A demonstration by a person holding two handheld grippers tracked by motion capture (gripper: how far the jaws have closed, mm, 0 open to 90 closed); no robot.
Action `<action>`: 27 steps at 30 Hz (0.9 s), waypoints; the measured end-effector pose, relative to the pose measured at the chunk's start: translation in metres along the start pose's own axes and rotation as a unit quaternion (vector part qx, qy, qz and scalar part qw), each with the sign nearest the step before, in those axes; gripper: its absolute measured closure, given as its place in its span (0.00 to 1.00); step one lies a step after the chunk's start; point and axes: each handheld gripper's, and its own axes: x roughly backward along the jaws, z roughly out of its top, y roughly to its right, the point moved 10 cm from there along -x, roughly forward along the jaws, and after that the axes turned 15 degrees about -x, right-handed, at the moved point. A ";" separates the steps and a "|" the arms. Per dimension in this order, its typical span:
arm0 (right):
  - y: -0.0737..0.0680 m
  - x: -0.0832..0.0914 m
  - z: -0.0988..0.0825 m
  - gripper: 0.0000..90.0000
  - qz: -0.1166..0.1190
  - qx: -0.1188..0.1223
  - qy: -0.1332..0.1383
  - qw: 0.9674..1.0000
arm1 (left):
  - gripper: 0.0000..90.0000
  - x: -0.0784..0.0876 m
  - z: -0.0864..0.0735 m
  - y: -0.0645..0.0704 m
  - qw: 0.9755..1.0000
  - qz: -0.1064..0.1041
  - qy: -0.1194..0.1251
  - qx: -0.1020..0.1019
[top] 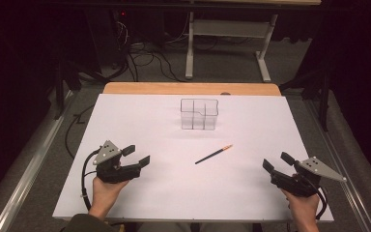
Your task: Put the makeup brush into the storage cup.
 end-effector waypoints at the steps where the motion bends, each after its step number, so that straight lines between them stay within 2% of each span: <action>1: 0.000 0.000 0.000 0.28 0.000 0.000 0.000 1.000 | 0.33 0.000 0.000 0.000 1.000 0.000 -0.001 0.000; 27: 0.000 0.000 -0.001 0.28 -0.002 -0.002 -0.003 1.000 | 0.33 -0.001 0.000 0.003 1.000 -0.007 -0.002 -0.006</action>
